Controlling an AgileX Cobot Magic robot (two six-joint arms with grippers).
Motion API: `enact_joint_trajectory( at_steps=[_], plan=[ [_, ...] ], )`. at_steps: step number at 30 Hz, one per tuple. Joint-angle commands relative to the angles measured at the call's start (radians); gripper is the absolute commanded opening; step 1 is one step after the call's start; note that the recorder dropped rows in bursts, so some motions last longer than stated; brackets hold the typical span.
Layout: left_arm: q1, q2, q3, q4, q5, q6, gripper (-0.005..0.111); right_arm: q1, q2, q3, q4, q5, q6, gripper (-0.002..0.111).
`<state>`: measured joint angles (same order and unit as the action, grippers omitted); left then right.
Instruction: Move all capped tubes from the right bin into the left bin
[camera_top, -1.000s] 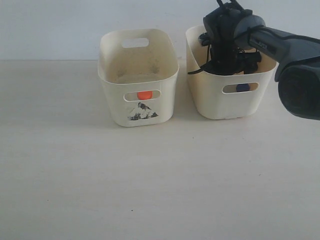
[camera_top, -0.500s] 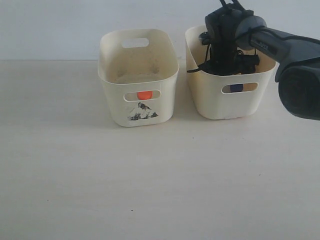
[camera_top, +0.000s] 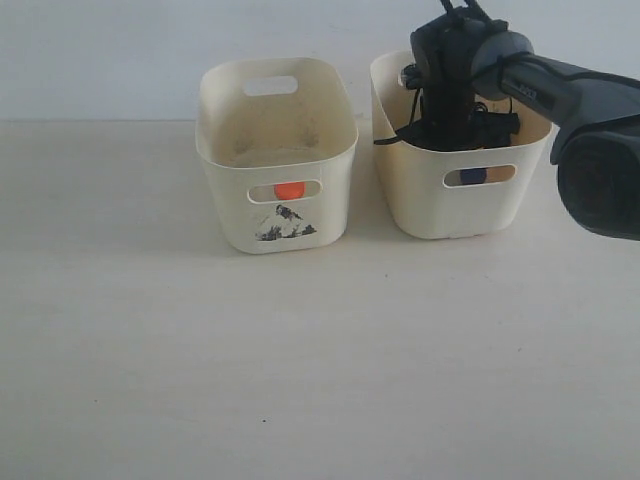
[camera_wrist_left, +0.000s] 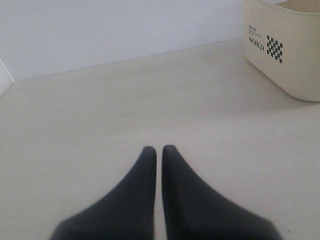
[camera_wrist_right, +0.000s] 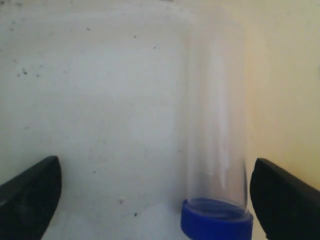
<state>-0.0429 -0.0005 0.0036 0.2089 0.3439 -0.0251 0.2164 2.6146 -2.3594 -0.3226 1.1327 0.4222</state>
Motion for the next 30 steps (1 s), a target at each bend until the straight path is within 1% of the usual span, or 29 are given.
enact_joint_trajectory(
  at_steps=[1, 10, 11, 12, 14, 15, 18, 23, 28, 30],
  plan=[
    [-0.001, 0.000, -0.004, -0.003, -0.004, -0.010, 0.004, 0.002, 0.034, 0.013, 0.049, -0.024, -0.006, 0.096],
    [-0.001, 0.000, -0.004, -0.003, -0.004, -0.010, 0.004, 0.002, 0.034, 0.013, 0.054, -0.075, 0.028, 0.096],
    [-0.001, 0.000, -0.004, -0.003, -0.004, -0.010, 0.004, 0.002, 0.034, 0.013, 0.054, -0.075, 0.037, 0.095],
    [-0.001, 0.000, -0.004, -0.003, -0.004, -0.010, 0.004, 0.002, 0.034, 0.013, 0.054, -0.068, 0.044, 0.092],
    [-0.001, 0.000, -0.004, -0.003, -0.004, -0.010, 0.004, 0.002, 0.034, 0.013, 0.054, -0.059, 0.044, 0.078],
    [-0.001, 0.000, -0.004, -0.003, -0.004, -0.010, 0.004, 0.002, 0.034, 0.013, 0.054, -0.052, 0.044, 0.065],
    [-0.001, 0.000, -0.004, -0.003, -0.004, -0.010, 0.004, 0.002, 0.034, 0.013, 0.054, -0.059, 0.044, 0.037],
    [-0.001, 0.000, -0.004, -0.003, -0.004, -0.010, 0.004, 0.002, 0.034, 0.013, 0.082, -0.095, 0.058, 0.000],
    [-0.001, 0.000, -0.004, -0.003, -0.004, -0.010, 0.004, 0.002, 0.034, 0.013, 0.079, -0.081, 0.058, 0.000],
    [-0.001, 0.000, -0.004, -0.003, -0.004, -0.010, 0.004, 0.002, 0.034, 0.013, 0.077, -0.060, 0.029, 0.000]
  ],
)
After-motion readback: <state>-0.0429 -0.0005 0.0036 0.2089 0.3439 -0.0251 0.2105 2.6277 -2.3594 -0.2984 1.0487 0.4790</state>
